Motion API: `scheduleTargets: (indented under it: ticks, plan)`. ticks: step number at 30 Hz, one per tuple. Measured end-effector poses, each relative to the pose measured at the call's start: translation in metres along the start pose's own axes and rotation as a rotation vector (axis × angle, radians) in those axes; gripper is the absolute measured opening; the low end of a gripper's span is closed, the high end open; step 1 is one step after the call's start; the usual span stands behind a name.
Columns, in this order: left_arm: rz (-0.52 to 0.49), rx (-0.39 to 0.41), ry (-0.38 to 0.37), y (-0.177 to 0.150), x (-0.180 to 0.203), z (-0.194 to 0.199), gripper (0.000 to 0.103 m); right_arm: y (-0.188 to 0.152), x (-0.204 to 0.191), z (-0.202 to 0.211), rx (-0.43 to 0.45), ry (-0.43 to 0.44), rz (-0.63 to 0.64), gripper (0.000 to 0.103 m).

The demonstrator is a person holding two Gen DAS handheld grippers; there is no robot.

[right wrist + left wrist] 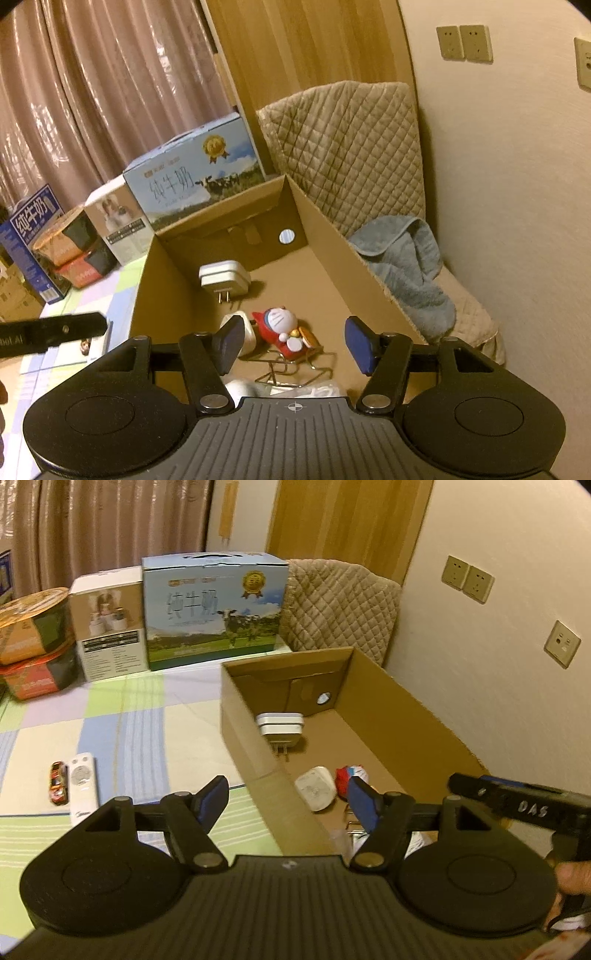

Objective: Organize rigid objects
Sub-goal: 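Open the left tool to drop the plug in the box while the right tool releases the jar, then move both open tools back over the toy car and white remote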

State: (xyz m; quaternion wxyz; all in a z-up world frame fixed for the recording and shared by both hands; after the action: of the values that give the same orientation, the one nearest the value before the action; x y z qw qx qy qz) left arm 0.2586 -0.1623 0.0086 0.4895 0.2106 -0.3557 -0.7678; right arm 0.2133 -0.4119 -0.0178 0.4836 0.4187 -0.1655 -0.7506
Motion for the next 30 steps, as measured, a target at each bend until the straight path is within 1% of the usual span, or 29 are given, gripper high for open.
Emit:
scheduleTargets:
  ticks: [7,14,18,23,26,30]
  plan:
    - [0.015,0.01,0.042,-0.014,-0.016,0.029,0.069,-0.002,-0.019,0.018,0.017,0.028,0.011,0.058]
    - [0.039,0.023,0.096,-0.037,-0.038,0.068,0.072,-0.016,-0.047,0.033,0.016,0.06,0.034,0.058]
    - [0.061,0.016,0.148,-0.062,-0.059,0.092,0.074,-0.027,-0.063,0.04,0.008,0.08,0.047,0.059]
    - [0.106,-0.013,0.22,-0.094,-0.093,0.119,0.075,-0.046,-0.092,0.048,-0.01,0.12,0.075,0.062]
    - [0.128,-0.025,0.264,-0.106,-0.11,0.135,0.077,-0.06,-0.113,0.053,-0.022,0.147,0.106,0.066]
    - [0.124,-0.036,0.322,-0.118,-0.127,0.157,0.08,-0.077,-0.137,0.056,-0.04,0.18,0.139,0.07]
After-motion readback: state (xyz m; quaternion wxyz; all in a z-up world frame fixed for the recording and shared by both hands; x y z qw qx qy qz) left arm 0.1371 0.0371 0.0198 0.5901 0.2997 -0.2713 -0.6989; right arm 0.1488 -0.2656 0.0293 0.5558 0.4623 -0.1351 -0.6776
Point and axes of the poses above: each gripper's, at about its wrist camera, not at the fingertips, and z roughly against the way its jaws point, x to its right, y to its top, the point moved 3 cm from there along -z, roughly the way its jaws point, and after that the axes turned 12 degrees about -z, right-handed, at the moved point
